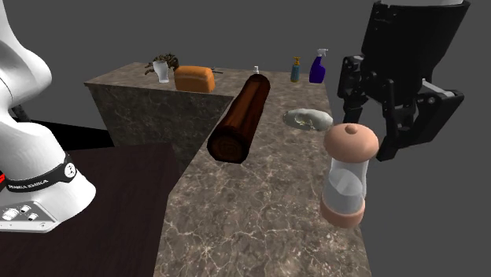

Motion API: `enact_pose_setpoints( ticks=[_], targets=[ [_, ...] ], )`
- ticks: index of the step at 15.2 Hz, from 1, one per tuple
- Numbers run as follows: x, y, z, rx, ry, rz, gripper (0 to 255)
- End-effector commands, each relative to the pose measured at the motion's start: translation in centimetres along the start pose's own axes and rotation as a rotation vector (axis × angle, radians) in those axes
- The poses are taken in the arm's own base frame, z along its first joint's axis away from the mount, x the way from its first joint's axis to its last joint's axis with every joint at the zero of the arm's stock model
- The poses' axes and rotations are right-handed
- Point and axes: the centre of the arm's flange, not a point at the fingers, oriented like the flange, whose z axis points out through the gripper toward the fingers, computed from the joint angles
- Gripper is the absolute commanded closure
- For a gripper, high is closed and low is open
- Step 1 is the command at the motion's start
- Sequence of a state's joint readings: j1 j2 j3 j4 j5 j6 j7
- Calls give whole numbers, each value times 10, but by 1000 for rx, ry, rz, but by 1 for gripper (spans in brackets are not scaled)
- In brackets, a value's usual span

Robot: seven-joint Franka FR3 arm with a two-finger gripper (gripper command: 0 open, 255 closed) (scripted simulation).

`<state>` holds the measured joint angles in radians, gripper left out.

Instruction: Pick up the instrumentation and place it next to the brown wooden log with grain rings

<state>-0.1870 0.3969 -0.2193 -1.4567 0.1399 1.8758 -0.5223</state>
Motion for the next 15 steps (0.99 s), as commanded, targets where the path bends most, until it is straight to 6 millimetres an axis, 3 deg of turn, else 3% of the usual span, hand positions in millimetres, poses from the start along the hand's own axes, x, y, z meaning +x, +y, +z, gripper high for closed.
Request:
enact_pose_setpoints(
  ticks=[1,6,15],
  targets=[
    [1,0,-11,0,0,0,255],
    [2,-1,-35,0,0,0,255],
    [33,-116,-31,0,0,0,255]
  ],
)
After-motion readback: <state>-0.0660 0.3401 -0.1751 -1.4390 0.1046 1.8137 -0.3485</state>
